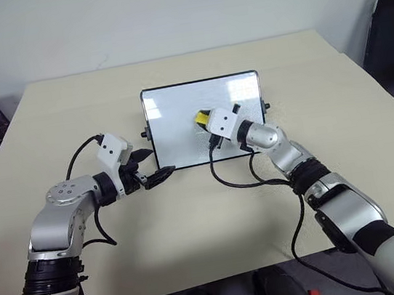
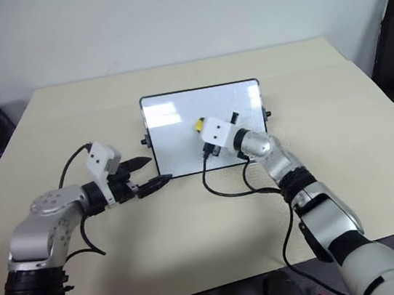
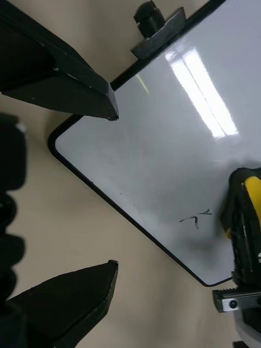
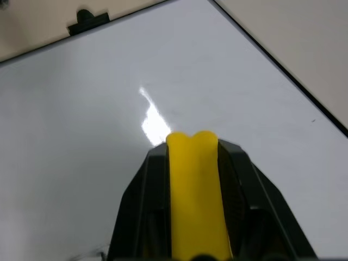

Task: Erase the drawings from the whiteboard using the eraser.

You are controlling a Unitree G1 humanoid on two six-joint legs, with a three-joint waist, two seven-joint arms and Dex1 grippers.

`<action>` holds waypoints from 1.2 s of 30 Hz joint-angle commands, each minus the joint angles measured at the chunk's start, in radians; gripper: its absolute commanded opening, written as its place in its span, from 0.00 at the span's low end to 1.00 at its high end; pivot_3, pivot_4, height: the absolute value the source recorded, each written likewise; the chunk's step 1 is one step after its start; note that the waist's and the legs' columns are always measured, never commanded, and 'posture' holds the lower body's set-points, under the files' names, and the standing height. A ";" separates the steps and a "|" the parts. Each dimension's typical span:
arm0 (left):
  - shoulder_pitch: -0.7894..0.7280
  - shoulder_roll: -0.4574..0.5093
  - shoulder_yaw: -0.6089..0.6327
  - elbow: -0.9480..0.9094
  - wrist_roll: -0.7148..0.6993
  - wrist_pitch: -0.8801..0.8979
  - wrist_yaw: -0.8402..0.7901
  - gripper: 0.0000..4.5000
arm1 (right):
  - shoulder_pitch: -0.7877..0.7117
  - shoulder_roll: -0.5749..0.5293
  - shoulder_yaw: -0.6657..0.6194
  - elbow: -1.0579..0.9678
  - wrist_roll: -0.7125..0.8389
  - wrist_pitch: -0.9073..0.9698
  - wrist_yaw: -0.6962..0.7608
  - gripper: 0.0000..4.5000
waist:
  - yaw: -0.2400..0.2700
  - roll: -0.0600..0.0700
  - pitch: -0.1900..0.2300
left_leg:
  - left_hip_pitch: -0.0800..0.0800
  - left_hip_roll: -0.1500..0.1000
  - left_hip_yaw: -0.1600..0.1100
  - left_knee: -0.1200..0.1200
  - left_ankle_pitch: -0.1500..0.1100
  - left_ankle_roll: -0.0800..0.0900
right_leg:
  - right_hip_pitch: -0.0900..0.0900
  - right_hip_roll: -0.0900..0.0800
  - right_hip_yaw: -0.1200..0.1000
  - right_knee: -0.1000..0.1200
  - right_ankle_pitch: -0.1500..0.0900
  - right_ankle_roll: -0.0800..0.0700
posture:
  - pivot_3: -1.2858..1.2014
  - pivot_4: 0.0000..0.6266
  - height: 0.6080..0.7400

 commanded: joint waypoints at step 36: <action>-0.018 0.001 0.021 -0.030 -0.018 0.003 -0.001 1.00 | 0.112 -0.058 -0.037 0.006 0.068 0.080 0.230 0.18 | 0.003 -0.001 0.000 | 0.002 0.000 -0.001 0.001 -0.001 0.000 | 0.002 0.001 -0.001 0.001 0.000 0.000 | 0.52 0.24 1.00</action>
